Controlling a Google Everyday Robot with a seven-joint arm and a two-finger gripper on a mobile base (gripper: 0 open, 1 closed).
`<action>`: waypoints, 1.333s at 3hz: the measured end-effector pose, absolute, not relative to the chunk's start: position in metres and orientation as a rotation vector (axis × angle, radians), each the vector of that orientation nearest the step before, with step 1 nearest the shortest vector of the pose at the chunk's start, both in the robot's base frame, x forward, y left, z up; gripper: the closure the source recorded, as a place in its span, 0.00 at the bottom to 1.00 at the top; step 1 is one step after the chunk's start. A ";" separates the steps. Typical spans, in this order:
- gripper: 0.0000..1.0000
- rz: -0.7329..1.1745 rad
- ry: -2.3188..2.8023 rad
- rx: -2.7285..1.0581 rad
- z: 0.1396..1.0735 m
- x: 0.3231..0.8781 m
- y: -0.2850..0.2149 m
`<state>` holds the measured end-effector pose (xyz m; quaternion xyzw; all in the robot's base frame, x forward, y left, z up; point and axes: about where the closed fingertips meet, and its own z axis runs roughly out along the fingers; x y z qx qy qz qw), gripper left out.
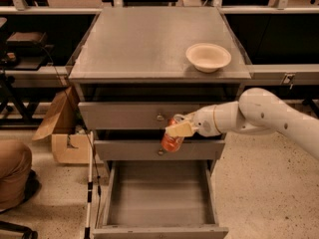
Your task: Place coke can into bottom drawer
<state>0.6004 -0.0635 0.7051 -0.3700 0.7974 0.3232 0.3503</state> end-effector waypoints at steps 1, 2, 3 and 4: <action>1.00 0.878 2.034 -0.920 0.665 0.585 -0.066; 1.00 0.956 2.025 -0.769 0.596 0.568 -0.067; 1.00 1.007 2.038 -0.538 0.515 0.570 -0.063; 1.00 1.060 2.070 -0.352 0.436 0.573 -0.049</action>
Offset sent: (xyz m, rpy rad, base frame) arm -0.0475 -0.0166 -0.2865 0.3595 0.1842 -0.2957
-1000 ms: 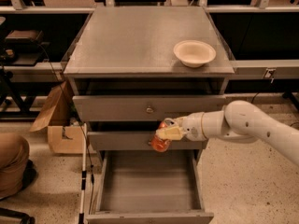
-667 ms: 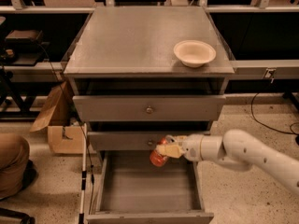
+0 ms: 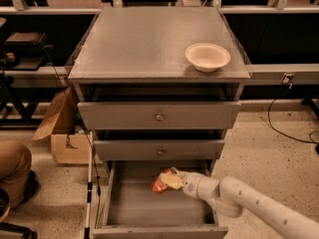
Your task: Place coke can into bottom drawer
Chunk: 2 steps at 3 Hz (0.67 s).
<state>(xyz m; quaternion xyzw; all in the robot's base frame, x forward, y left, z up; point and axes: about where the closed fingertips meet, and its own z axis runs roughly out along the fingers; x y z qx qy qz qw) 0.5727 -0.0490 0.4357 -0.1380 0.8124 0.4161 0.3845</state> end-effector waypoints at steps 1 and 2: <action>1.00 1.152 2.149 -0.227 0.322 0.553 -0.012; 1.00 1.184 2.257 -0.163 0.240 0.522 0.020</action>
Offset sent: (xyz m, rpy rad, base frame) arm -0.0856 0.1006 -0.2875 0.0366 0.3856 -0.0465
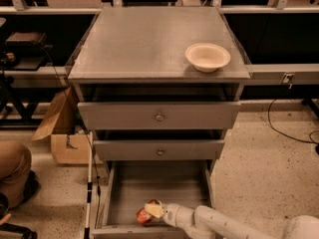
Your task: Place coke can into bottom drawer
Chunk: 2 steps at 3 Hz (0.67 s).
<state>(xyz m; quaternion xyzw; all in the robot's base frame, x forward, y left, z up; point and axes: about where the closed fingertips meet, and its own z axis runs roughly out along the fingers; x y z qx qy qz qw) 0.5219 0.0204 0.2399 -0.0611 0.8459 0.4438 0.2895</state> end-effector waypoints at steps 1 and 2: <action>0.82 1.180 2.323 -0.112 0.196 0.503 0.041; 0.57 1.176 2.326 -0.068 0.186 0.499 0.047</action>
Offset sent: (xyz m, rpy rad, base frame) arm -0.0272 0.0318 -0.0765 0.0107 0.1037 -0.1235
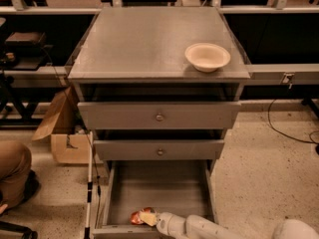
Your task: Place coke can into bottom drawer
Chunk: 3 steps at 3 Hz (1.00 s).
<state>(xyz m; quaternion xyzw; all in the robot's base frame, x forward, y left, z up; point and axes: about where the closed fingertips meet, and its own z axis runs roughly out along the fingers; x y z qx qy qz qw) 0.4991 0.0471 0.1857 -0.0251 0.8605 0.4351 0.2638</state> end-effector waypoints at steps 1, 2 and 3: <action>0.36 1.170 2.309 -0.051 0.187 0.501 0.047; 0.11 1.163 2.260 -0.036 0.197 0.504 0.046; 0.00 1.166 2.213 -0.036 0.208 0.508 0.046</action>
Offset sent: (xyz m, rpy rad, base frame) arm 0.0138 -0.0104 0.0294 0.0494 -0.1146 -0.1024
